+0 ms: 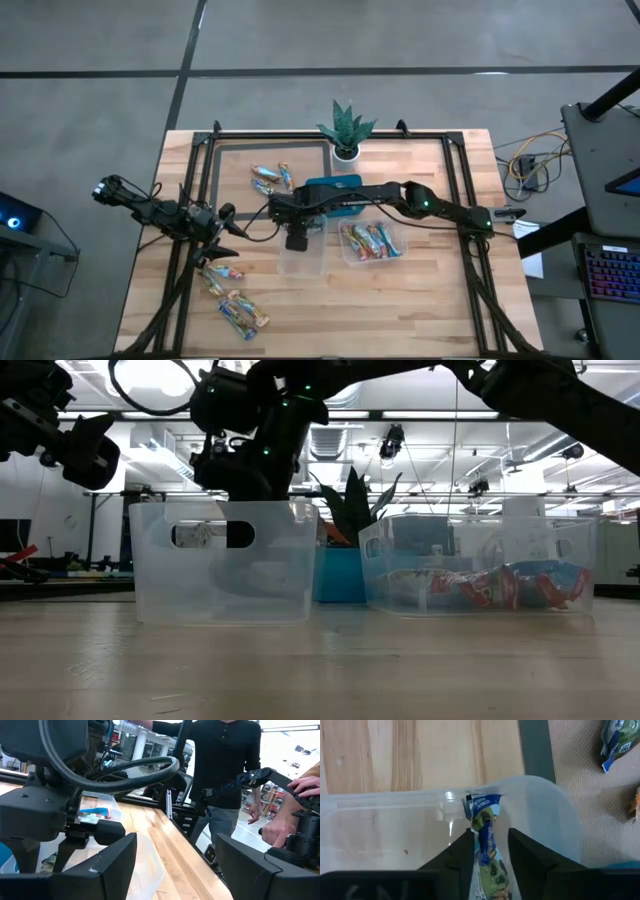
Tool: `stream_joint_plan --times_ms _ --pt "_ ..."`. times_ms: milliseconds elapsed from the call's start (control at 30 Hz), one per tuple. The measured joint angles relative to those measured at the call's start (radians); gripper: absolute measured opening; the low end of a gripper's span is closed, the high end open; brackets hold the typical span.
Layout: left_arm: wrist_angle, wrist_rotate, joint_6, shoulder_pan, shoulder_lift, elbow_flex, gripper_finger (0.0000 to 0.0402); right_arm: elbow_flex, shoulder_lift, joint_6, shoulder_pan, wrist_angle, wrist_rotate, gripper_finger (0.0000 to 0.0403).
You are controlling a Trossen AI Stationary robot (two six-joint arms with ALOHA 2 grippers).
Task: Pick and place Granola Bars by type
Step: Put the blue granola bar into the left transparent bin, then put the red granola bar into the right transparent bin
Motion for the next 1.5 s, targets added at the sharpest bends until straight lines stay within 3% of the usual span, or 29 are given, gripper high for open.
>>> stream_joint_plan --times_ms 167,367,833,1200,1500 --pt "0.000 0.000 0.000 0.000 0.000 0.000 0.0250 0.000 -0.018 0.013 0.003 -0.011 -0.001 0.0151" --pt "0.000 0.000 0.000 0.000 0.000 0.000 0.0250 0.001 -0.072 0.008 0.005 -0.009 -0.001 0.0168" --pt "0.000 0.000 0.000 0.000 0.000 0.000 0.0250 0.000 -0.177 -0.089 0.015 0.044 0.000 0.0169" --pt "0.000 0.000 0.000 0.000 0.000 0.000 0.0250 0.001 -0.197 -0.139 0.019 0.334 -0.110 0.0169" --pt "0.000 0.000 0.000 0.000 0.000 0.000 0.0250 0.000 -0.255 -0.157 0.034 0.343 -0.114 0.0169"
